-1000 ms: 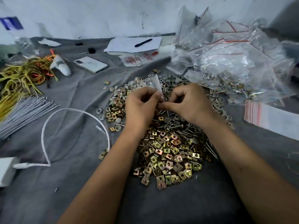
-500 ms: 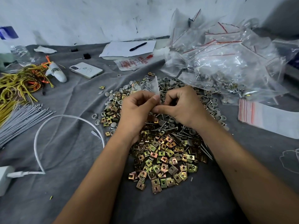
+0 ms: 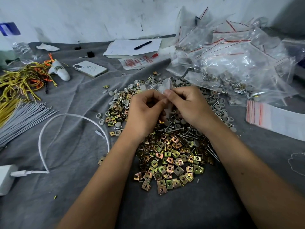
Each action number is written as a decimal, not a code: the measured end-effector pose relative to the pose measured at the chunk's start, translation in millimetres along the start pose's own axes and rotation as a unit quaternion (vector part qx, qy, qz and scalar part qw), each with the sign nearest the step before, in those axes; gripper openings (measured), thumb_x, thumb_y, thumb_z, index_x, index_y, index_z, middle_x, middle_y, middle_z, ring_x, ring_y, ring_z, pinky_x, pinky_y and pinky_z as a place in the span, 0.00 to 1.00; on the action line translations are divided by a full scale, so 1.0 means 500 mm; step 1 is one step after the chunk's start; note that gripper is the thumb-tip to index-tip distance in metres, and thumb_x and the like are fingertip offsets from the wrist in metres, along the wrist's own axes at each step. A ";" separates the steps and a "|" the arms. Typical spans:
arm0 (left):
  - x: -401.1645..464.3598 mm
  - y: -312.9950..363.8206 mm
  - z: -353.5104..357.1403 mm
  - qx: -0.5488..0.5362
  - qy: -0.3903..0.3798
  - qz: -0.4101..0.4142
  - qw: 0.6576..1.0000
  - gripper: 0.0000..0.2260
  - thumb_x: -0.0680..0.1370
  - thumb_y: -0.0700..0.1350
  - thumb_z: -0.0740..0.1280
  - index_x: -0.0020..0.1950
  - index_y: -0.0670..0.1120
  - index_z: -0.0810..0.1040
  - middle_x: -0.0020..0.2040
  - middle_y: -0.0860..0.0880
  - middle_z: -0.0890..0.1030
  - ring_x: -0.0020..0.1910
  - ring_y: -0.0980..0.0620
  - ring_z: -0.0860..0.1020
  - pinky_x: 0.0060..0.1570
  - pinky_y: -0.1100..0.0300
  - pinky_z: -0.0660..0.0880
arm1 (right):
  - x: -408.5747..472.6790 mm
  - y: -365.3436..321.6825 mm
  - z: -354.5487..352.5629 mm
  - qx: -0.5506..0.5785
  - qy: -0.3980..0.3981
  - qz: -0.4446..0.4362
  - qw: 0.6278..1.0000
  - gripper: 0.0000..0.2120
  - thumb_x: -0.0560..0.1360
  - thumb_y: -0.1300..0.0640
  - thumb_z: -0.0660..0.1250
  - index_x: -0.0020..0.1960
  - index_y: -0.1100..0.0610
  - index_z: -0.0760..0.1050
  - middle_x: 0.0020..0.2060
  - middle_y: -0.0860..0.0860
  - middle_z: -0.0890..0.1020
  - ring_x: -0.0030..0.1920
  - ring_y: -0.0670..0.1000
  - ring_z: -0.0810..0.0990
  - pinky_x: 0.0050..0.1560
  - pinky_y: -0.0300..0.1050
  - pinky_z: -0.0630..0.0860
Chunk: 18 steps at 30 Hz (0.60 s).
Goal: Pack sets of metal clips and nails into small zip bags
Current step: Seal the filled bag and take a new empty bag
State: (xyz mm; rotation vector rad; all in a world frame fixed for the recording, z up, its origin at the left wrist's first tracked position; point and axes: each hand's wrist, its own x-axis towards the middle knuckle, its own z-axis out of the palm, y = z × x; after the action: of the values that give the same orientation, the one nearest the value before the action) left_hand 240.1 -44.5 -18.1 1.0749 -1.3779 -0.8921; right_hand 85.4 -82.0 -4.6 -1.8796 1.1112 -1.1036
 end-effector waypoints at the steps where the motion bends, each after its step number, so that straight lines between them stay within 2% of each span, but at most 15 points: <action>1: 0.001 0.001 0.000 -0.016 0.011 -0.013 1.000 0.05 0.81 0.34 0.69 0.45 0.37 0.80 0.32 0.45 0.82 0.28 0.50 0.79 0.29 0.61 0.77 | 0.001 0.001 -0.002 0.013 0.000 0.007 1.000 0.17 0.82 0.49 0.66 0.39 0.57 0.82 0.26 0.48 0.80 0.25 0.46 0.74 0.26 0.39 0.70; 4: 0.001 0.004 0.001 -0.015 0.048 -0.029 0.998 0.06 0.81 0.35 0.70 0.44 0.39 0.81 0.32 0.47 0.80 0.28 0.51 0.77 0.28 0.58 0.75 | 0.000 0.000 -0.004 0.004 -0.015 -0.001 1.000 0.16 0.82 0.51 0.66 0.41 0.60 0.81 0.25 0.47 0.77 0.26 0.44 0.73 0.26 0.39 0.70; 8: -0.006 0.012 0.015 0.083 0.112 0.009 0.990 0.06 0.79 0.38 0.72 0.42 0.43 0.82 0.33 0.47 0.82 0.29 0.49 0.79 0.30 0.54 0.77 | -0.001 -0.003 -0.013 -0.006 -0.021 -0.021 1.000 0.12 0.82 0.55 0.68 0.41 0.55 0.82 0.27 0.40 0.80 0.27 0.38 0.76 0.26 0.30 0.70; 10: 0.001 0.016 0.008 0.110 0.191 0.011 0.975 0.07 0.78 0.37 0.71 0.41 0.46 0.81 0.35 0.46 0.82 0.31 0.48 0.78 0.31 0.53 0.77 | -0.001 0.000 -0.030 0.009 -0.005 -0.018 1.000 0.11 0.81 0.55 0.69 0.41 0.57 0.82 0.30 0.44 0.82 0.27 0.38 0.76 0.27 0.30 0.70; 12: 0.008 0.018 -0.003 0.104 0.257 0.012 0.961 0.07 0.76 0.37 0.70 0.39 0.47 0.80 0.33 0.48 0.81 0.30 0.53 0.75 0.31 0.57 0.72 | -0.002 0.007 -0.039 -0.016 0.016 -0.032 0.999 0.15 0.80 0.54 0.70 0.37 0.58 0.81 0.29 0.51 0.81 0.25 0.41 0.74 0.26 0.36 0.70; 13: 0.007 0.021 -0.002 0.126 0.265 0.028 0.955 0.08 0.76 0.38 0.70 0.39 0.48 0.80 0.32 0.51 0.80 0.29 0.58 0.73 0.30 0.59 0.71 | -0.002 0.011 -0.037 -0.042 0.026 -0.040 0.998 0.16 0.80 0.55 0.70 0.34 0.59 0.79 0.27 0.52 0.79 0.25 0.43 0.72 0.25 0.41 0.71; 15: -0.003 0.027 0.014 0.195 0.248 0.083 0.945 0.08 0.76 0.38 0.71 0.39 0.48 0.78 0.32 0.55 0.78 0.30 0.59 0.74 0.30 0.67 0.69 | -0.001 0.017 -0.027 -0.076 0.047 -0.050 0.995 0.18 0.77 0.59 0.71 0.30 0.61 0.75 0.24 0.53 0.76 0.24 0.45 0.70 0.26 0.48 0.71; 18: -0.012 0.025 0.036 0.244 0.203 0.128 0.940 0.07 0.75 0.43 0.72 0.41 0.46 0.76 0.33 0.54 0.77 0.32 0.55 0.75 0.30 0.65 0.70 | 0.001 0.017 -0.019 -0.071 0.059 -0.076 0.993 0.17 0.75 0.63 0.71 0.28 0.59 0.73 0.23 0.50 0.74 0.25 0.44 0.70 0.27 0.44 0.70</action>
State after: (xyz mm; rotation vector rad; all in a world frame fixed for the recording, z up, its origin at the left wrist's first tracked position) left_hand 220.6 -36.5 -10.0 1.3236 -1.3702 -0.1148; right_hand 74.1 -87.4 -7.9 -2.0613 1.1545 -1.2641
